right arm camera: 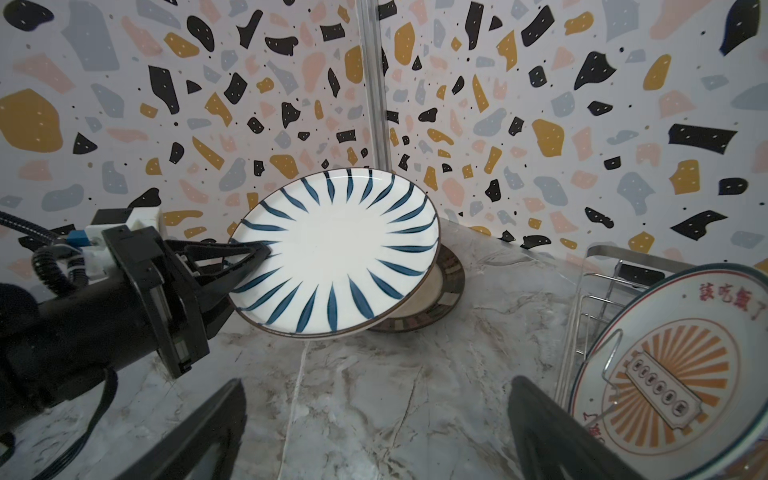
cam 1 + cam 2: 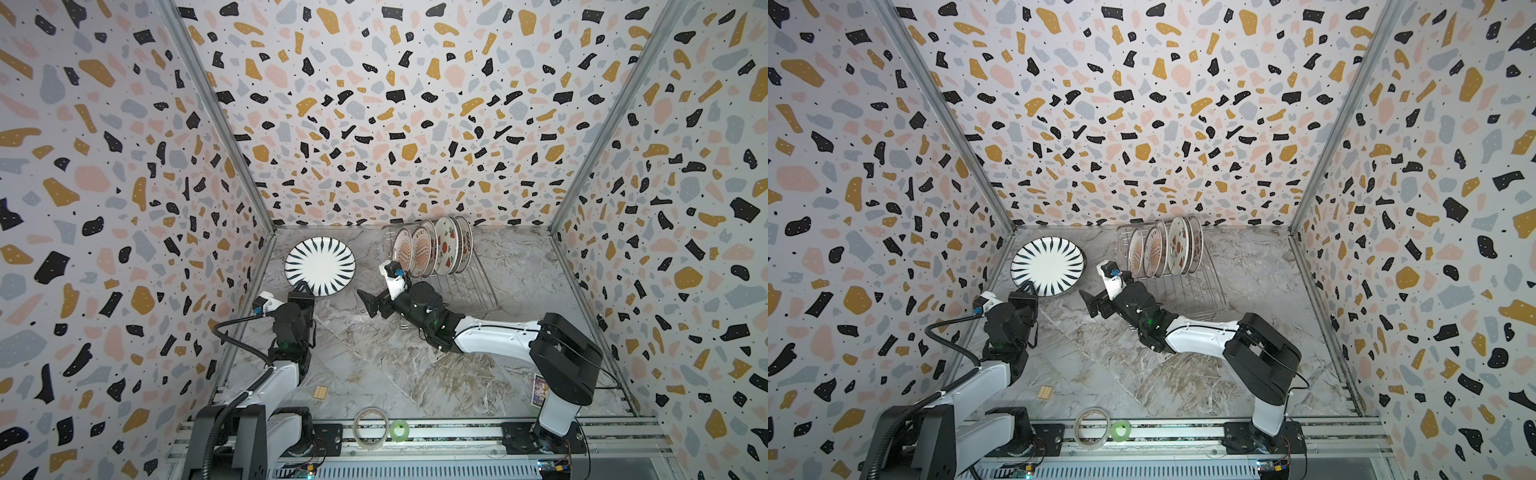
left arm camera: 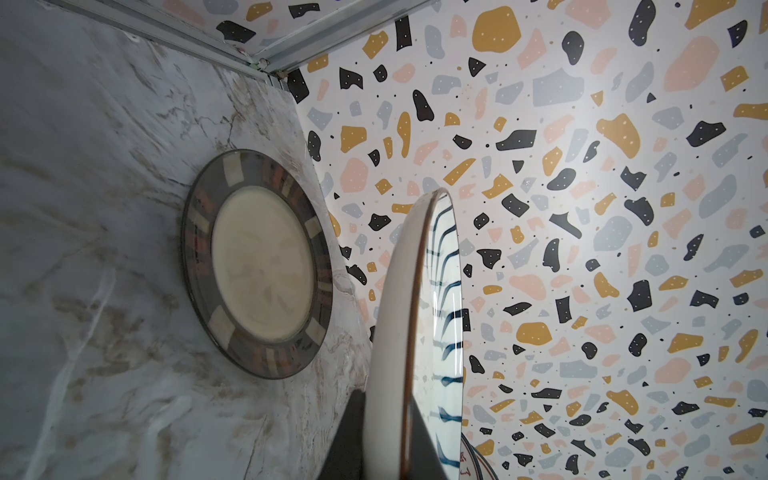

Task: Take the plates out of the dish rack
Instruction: 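Carry the plate toward the cream plate with the left gripper while the right withdraws, then lower the blue-striped plate onto the cream plate with the left gripper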

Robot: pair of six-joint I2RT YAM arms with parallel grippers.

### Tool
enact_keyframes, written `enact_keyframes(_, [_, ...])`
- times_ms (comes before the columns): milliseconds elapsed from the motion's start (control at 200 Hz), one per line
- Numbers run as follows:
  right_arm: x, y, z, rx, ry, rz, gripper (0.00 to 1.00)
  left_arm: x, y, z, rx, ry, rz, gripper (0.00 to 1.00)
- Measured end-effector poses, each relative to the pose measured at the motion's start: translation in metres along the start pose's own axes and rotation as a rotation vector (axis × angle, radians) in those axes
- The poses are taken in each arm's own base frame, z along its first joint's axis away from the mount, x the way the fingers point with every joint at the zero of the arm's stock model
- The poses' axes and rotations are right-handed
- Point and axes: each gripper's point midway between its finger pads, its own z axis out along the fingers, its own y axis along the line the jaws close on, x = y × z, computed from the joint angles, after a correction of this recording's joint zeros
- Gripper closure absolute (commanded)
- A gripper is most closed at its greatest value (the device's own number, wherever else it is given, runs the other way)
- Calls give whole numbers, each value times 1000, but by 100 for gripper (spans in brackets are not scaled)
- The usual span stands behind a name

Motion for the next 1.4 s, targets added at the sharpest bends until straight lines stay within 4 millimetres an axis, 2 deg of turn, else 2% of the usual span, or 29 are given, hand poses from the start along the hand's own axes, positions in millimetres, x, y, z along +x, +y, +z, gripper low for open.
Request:
enact_keyframes(175, [17, 4, 19, -3, 64, -7, 1, -7, 4, 11, -40, -30, 4, 100])
enact_keyframes(551, [34, 12, 49, -16, 122, -15, 1, -8, 32, 56, -166, -34, 14, 100])
enact_keyframes(906, [56, 17, 89, -17, 186, -22, 1, -12, 57, 78, -259, -67, 46, 100])
enact_keyframes(1156, [74, 15, 98, -27, 244, -32, 1, -10, 79, 80, -321, -67, 72, 100])
enact_keyframes(1261, [76, 17, 98, -44, 252, -30, 1, -11, 83, 81, -333, -75, 75, 100])
enact_keyframes(1397, [75, 19, 99, -55, 255, -28, 1, -13, 82, 93, -338, -79, 77, 100])
